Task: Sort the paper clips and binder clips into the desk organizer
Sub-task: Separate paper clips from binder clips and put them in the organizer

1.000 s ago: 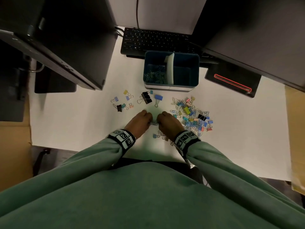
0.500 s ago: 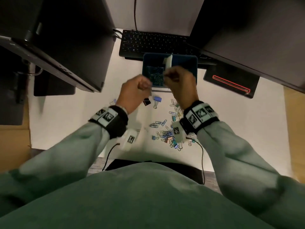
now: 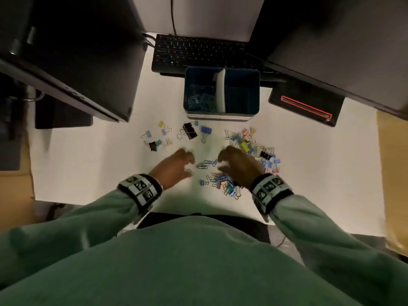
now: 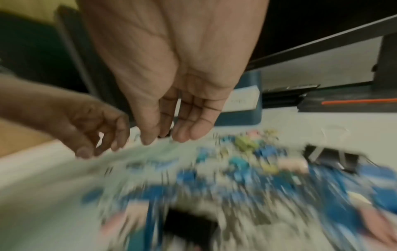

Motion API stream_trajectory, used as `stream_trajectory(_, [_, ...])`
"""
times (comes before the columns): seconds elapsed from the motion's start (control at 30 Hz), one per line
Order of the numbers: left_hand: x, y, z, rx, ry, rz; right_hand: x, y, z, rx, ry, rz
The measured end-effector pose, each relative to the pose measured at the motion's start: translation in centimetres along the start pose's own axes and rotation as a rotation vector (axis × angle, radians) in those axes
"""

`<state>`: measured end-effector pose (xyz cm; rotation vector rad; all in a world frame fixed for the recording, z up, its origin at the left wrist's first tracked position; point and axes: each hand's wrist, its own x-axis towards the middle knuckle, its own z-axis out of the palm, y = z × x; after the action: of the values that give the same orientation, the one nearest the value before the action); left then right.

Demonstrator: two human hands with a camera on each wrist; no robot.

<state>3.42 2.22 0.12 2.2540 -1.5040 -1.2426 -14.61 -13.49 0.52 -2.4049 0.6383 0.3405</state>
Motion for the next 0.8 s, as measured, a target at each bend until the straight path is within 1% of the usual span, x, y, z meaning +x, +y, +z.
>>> stream_trajectory(0.03, [-0.1,0.0,1.0,0.036,-0.043,0.016,-0.9,0.3,1.0,-0.039,-0.044,0.001])
stream_trajectory(0.1, [0.3,0.8,2.6,0.094,-0.075,0.068,-2.1,0.6,2.5,-0.094,-0.074,-0.007])
stream_trajectory(0.23, [1.9,2.2,4.3,0.286,-0.161,0.161,-2.4,0.8,3.6,-0.142,-0.049,-0.031])
stream_trajectory(0.3, [2.0,1.9,4.5,0.297,-0.152,0.181,-2.1,1.0,3.4,-0.115,-0.045,-0.007])
stream_trajectory(0.4, [1.2,0.9,3.9,0.213,-0.058,0.199,-2.1,1.9,3.0,0.006,-0.024,0.077])
stream_trajectory(0.47, [0.6,-0.1,2.7,0.155,0.050,0.150,-2.1,2.5,2.5,0.093,-0.016,0.159])
stream_trajectory(0.53, [0.1,-2.0,1.4,0.135,0.159,0.067,-2.2,3.0,2.1,0.162,0.015,0.221])
stream_trajectory(0.6, [-0.3,-3.9,0.5,0.130,0.242,-0.005,-2.1,3.0,2.0,0.201,0.051,0.225])
stream_trajectory(0.67, [-0.6,-4.4,0.6,0.139,0.274,-0.011,-1.7,2.6,2.0,0.226,0.063,0.195])
stream_trajectory(0.73, [-0.5,-2.7,1.3,0.149,0.221,0.039,-1.1,1.9,2.1,0.251,0.062,0.165])
stream_trajectory(0.8, [0.3,-0.3,2.6,0.185,0.085,0.073,-0.5,1.3,1.9,0.298,0.087,0.153])
